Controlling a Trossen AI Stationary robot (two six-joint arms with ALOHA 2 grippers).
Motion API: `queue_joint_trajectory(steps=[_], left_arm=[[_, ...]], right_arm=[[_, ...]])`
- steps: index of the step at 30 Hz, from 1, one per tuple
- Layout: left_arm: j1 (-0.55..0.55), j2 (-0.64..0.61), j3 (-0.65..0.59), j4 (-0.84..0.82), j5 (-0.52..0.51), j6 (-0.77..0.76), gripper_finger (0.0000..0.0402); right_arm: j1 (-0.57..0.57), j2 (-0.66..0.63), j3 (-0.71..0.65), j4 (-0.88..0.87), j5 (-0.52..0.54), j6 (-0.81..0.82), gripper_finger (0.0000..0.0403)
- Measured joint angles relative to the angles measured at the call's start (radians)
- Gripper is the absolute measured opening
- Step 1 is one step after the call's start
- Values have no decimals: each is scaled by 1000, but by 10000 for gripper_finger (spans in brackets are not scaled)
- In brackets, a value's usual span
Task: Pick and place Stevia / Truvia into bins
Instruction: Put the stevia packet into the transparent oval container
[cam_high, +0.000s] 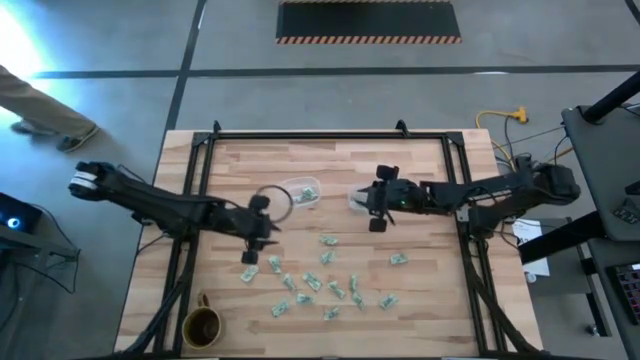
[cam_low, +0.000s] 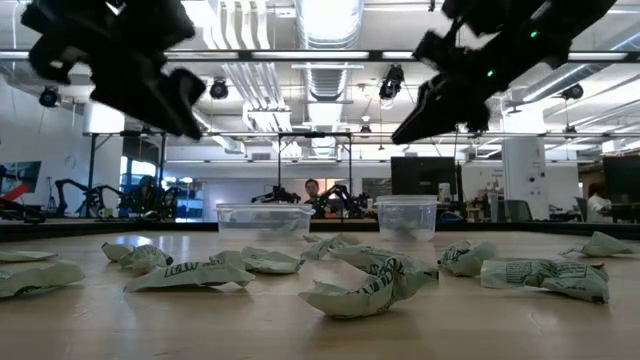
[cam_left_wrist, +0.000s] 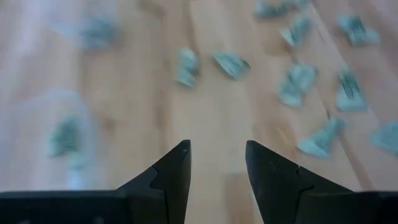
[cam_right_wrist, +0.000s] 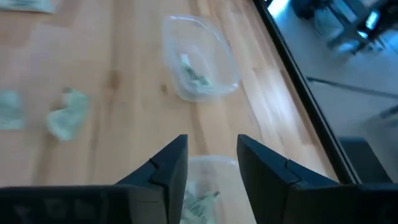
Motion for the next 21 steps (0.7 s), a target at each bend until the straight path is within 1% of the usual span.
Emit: queue_joint_trajectory(steps=[4, 9, 15, 21], left_arm=[[-13, 128, 0, 1, 79, -23, 137], [-28, 236, -1, -3, 97, -83, 137], [-36, 248, -1, 0, 101, -101, 137], [-83, 246, -1, -10, 105, -105, 137]], right_arm=[[72, -60, 0, -54, -2, 0, 120], [139, -107, 0, -61, -2, 4, 110], [173, -135, 0, -62, -2, 23, 100], [179, -126, 0, -64, -2, 23, 92]])
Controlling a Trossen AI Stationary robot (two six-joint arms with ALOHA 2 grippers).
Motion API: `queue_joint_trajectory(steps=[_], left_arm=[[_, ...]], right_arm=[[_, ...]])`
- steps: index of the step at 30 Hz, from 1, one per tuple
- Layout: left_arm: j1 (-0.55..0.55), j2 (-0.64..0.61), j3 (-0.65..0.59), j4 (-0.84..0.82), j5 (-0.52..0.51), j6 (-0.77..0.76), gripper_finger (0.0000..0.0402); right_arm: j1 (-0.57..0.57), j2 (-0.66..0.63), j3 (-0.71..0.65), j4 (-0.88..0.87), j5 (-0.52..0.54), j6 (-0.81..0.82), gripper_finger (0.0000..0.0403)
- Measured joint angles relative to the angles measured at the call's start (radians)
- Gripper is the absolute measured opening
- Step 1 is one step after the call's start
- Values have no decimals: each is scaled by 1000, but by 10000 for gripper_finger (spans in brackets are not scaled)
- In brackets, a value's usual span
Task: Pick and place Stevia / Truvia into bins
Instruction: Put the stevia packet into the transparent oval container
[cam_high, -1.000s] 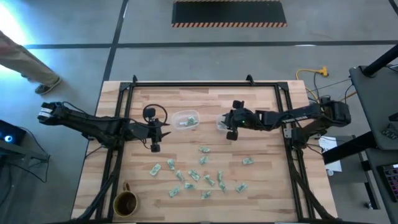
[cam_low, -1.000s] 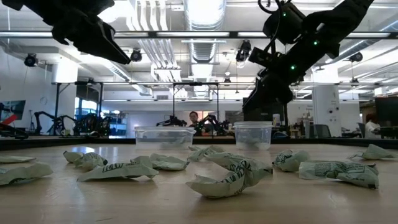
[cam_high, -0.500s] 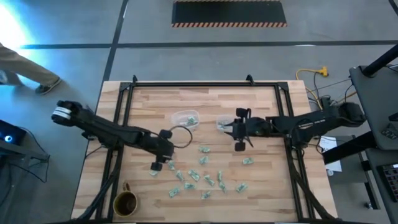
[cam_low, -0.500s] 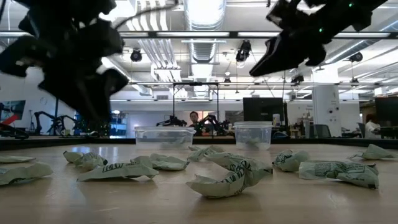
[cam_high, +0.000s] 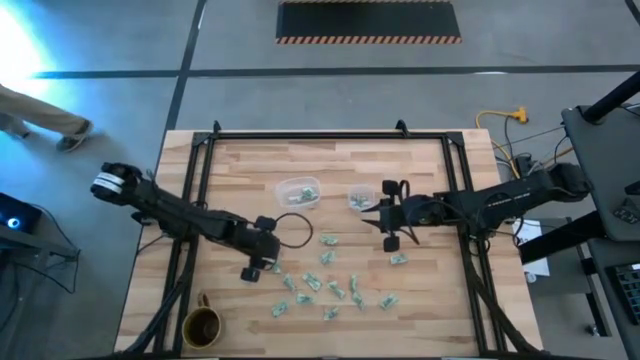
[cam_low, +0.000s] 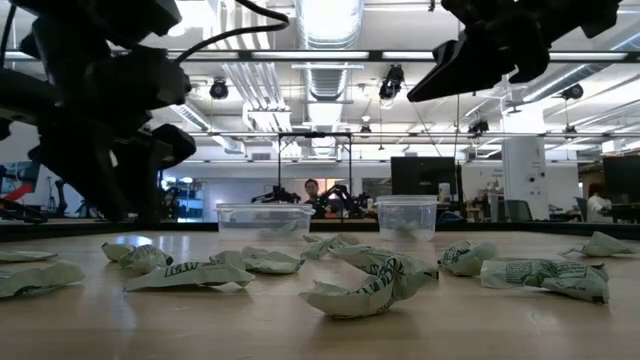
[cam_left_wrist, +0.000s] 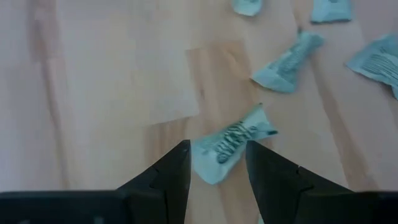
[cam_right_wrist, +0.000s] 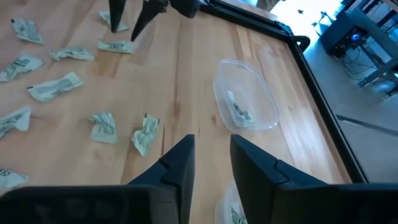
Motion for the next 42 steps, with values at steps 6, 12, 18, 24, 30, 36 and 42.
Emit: queue_joint_trajectory(steps=[6, 12, 18, 24, 30, 36, 42], left_arm=[[-50, 13, 0, 1, -6, 3, 137], [-66, 53, -13, 0, -53, 7, 137], [-66, 109, -12, 45, -61, 38, 137], [-68, 134, -11, 47, -78, 36, 137], [-68, 133, -12, 76, -101, 30, 127], [-68, 134, -12, 87, -104, 30, 68], [-68, 134, -12, 87, -112, 33, 6]], right_arm=[[0, 7, 0, -3, 0, 3, 84], [0, 6, 0, -2, 0, 11, 86], [0, 7, 0, -2, 0, 24, 81], [0, 7, 0, -3, 0, 26, 73], [0, 7, 0, -4, 0, 28, 71], [0, 7, 0, -4, 0, 30, 71], [0, 7, 0, -4, 0, 30, 70]])
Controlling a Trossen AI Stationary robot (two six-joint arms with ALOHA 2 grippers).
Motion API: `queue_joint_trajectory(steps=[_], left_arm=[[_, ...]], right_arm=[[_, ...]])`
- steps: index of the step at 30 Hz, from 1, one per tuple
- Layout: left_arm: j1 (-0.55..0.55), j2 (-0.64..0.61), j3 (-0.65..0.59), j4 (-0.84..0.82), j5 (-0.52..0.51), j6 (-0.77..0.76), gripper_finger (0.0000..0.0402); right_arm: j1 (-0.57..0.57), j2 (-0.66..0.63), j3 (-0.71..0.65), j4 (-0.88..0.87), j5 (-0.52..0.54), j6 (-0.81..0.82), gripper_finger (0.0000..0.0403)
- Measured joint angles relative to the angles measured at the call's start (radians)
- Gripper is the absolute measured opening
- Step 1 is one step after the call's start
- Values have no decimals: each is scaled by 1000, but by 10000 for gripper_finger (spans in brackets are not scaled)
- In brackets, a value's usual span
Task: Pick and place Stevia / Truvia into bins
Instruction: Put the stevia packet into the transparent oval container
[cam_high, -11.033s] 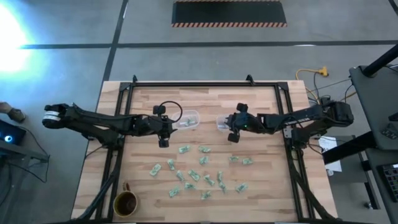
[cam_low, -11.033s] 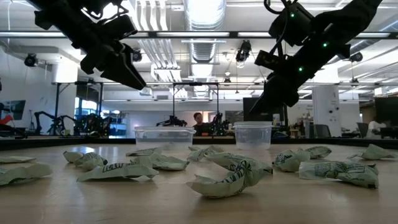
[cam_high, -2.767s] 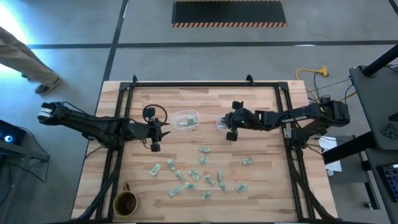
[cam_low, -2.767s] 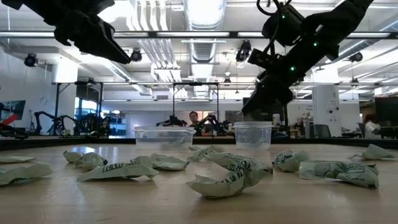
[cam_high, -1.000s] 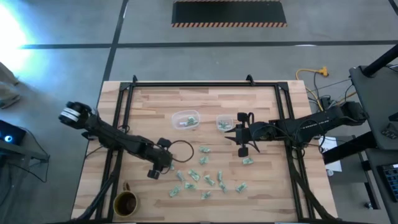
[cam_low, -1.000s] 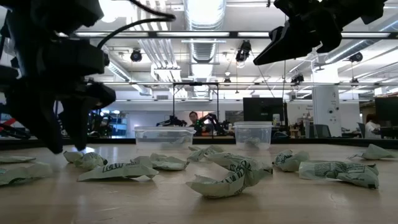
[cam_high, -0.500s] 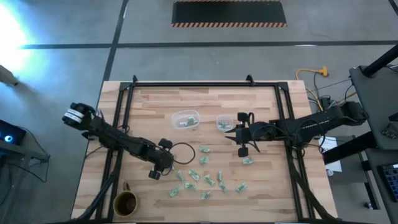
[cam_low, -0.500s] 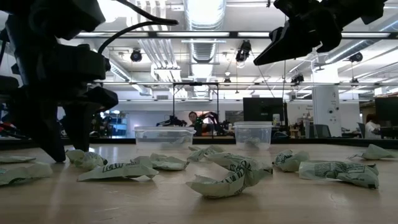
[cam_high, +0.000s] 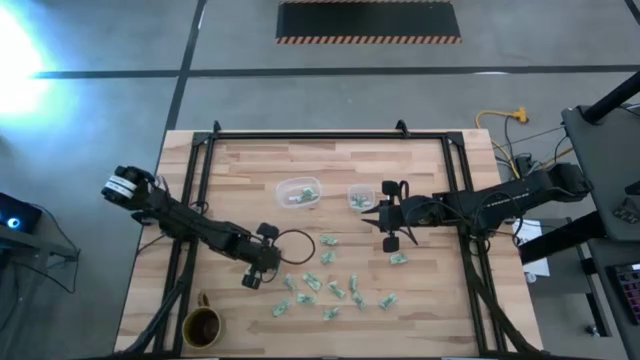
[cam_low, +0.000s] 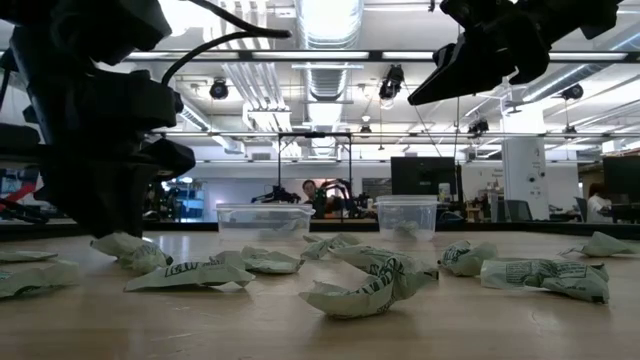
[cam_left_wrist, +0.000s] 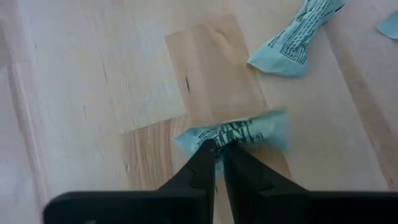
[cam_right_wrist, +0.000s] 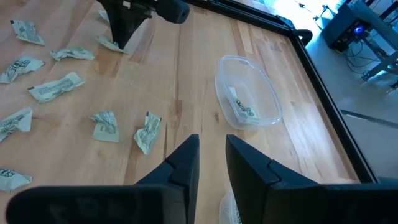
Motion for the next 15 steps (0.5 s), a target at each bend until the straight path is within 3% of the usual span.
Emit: queue_joint_trajectory(steps=[9, 15], left_arm=[[0, -6, -2, 4, -6, 24, 1], [3, -41, -5, -4, -85, 34, 0]], right_arm=[[0, 0, 0, 0, 0, 0, 67], [0, 0, 0, 0, 0, 0, 63]])
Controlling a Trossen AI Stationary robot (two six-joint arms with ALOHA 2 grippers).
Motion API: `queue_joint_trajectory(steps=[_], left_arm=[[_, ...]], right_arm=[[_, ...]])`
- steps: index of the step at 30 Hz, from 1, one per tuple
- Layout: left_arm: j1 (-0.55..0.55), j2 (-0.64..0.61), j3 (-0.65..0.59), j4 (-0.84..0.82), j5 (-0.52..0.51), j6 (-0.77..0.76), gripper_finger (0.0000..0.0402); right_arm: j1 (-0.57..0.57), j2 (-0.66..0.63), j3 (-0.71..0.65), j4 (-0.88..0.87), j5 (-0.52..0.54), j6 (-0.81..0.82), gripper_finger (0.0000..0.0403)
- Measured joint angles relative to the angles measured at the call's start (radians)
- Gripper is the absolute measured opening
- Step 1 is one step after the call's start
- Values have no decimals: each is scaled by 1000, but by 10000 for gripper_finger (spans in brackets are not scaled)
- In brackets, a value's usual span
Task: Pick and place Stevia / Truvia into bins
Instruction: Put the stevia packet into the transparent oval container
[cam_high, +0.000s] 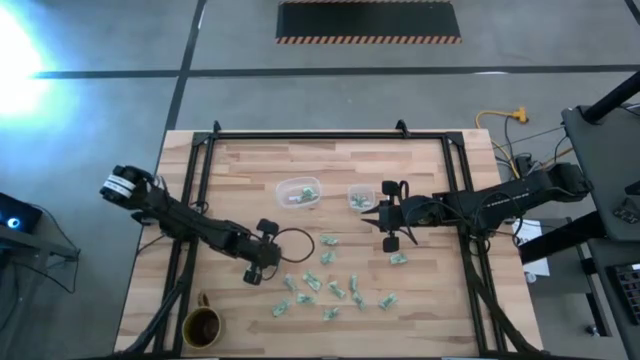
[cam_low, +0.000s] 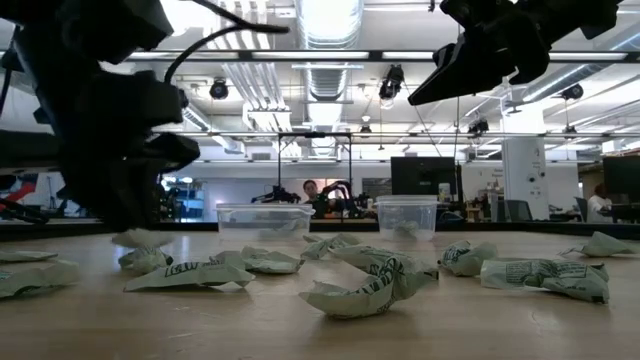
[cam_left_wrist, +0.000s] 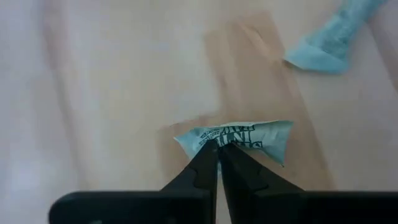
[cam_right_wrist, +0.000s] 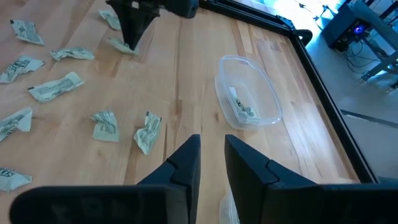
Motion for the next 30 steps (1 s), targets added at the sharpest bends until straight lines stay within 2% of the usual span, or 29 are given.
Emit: queue_joint_trajectory(steps=[17, 20, 30], left_arm=[[9, -207, 2, 14, -429, 126, 0], [29, -251, 2, 16, -460, 160, 0], [158, -323, 2, 32, -459, 251, 0]], right_arm=[[0, 0, 0, -1, 0, 0, 64], [0, 0, 0, -1, 0, 0, 61], [0, 0, -1, -1, 0, 0, 62]])
